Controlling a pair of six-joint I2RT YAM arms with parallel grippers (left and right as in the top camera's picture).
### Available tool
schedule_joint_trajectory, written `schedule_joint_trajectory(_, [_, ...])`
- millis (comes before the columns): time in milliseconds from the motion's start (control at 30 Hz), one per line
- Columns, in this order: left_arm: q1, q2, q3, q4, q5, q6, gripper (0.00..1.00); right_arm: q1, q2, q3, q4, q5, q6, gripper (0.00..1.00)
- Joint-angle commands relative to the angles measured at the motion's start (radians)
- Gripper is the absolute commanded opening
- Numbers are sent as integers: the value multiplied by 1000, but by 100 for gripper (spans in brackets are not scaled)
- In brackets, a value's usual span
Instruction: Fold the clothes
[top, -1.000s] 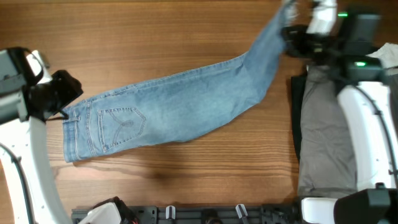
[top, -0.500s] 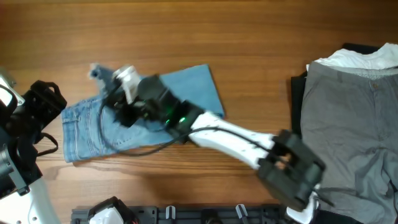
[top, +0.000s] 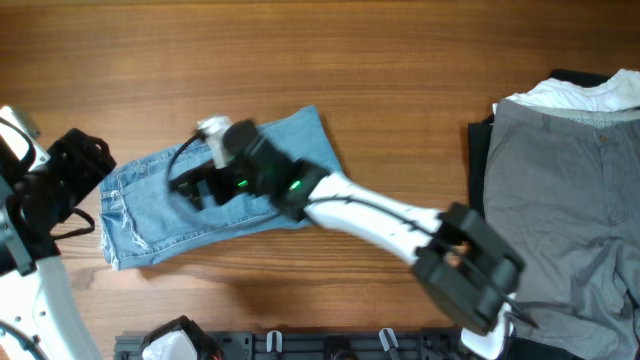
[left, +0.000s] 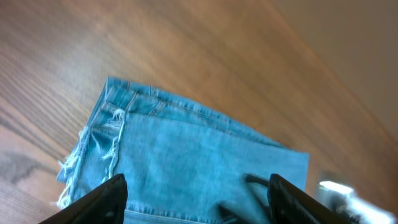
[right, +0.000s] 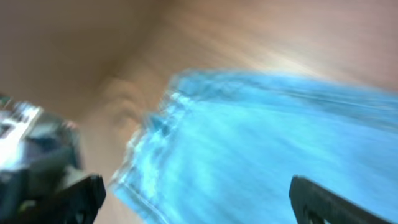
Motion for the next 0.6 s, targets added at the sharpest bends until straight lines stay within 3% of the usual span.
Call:
schedule_joint_trajectory(0, [6,69,2,-50,8,6,64,-170,-185,4,-278,59,-182,100])
schedule_joint_trajectory(67, [6,144,-28,-74,9,5,43,-281,-256,4,-465,56,-206,100])
schedule_joint_trajectory(133, [6,214,-90,-69,10,1,36,-367,-278,4,-629,21,-208,94])
schedule_joint_trajectory(167, [6,249,-121,-57,29,2,32,-399,-275,4,-713,-14,-230,87])
schedule_joint_trajectory(233, [4,336,-201,-20,56,6,22,-422,-251,4,-837,-72,-337,60])
schedule_joint_trajectory(267, [4,369,-225,11,34,5,27,-416,-239,2,-866,-73,-367,66])
schedule_joint_trajectory(300, [5,408,-239,49,18,5,47,-406,-227,2,-880,-69,-383,82])
schedule_joint_trajectory(333, [5,436,-240,85,4,6,50,-397,-218,2,-882,-69,-386,87])
schedule_joint_trajectory(500, [24,504,-240,285,-224,2,54,-395,-188,2,-881,-69,-386,91])
schedule_joint_trajectory(567, [58,504,-244,257,-227,2,53,-395,-188,2,-883,-69,-378,91])
